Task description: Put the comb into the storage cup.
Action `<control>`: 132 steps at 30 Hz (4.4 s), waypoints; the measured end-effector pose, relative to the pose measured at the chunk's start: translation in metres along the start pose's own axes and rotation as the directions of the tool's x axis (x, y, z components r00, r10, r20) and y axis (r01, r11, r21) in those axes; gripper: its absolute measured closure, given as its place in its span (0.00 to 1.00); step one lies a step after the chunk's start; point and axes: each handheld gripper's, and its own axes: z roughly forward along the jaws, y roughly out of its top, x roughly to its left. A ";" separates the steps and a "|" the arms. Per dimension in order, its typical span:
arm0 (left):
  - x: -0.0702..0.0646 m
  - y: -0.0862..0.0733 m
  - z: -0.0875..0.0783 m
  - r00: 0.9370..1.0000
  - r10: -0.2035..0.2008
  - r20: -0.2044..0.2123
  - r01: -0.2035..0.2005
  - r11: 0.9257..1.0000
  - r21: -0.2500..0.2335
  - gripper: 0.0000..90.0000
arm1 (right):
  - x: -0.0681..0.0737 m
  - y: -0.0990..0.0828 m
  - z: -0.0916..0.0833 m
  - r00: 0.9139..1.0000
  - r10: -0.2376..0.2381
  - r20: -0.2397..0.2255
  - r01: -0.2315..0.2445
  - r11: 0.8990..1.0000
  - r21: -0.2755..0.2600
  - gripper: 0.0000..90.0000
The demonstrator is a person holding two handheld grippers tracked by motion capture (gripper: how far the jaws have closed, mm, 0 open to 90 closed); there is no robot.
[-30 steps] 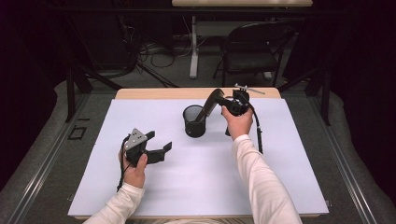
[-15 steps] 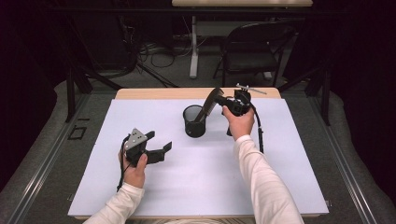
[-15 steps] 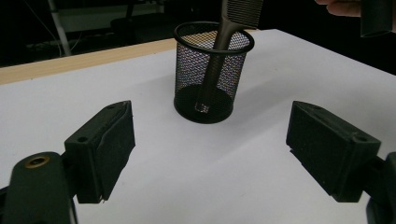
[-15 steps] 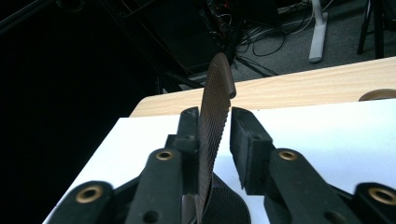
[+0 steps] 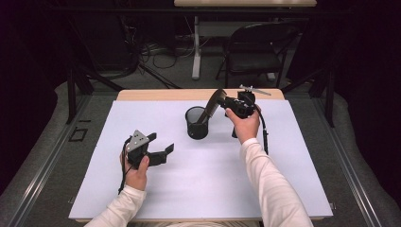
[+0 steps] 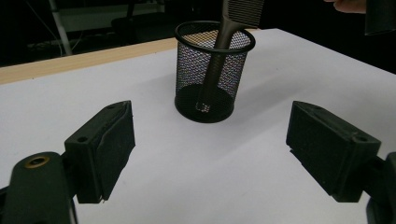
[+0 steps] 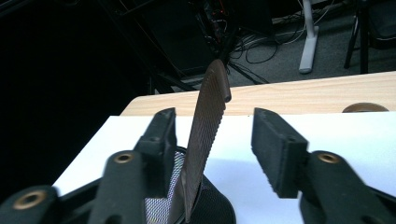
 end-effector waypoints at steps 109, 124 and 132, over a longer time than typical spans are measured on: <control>0.000 0.001 -0.008 1.000 -0.016 -0.009 0.016 1.000 -0.022 0.18 | 0.020 -0.109 -0.120 0.930 -0.367 0.015 0.367 0.930 0.005 0.16; 0.001 0.001 -0.007 1.000 -0.017 -0.008 0.017 1.000 -0.023 0.18 | 0.013 -0.123 -0.121 0.908 -0.415 0.052 0.416 0.909 -0.024 0.17; 0.001 0.001 -0.007 1.000 -0.017 -0.007 0.017 1.000 -0.023 0.18 | 0.009 -0.128 -0.118 0.910 -0.412 0.047 0.413 0.911 -0.009 0.17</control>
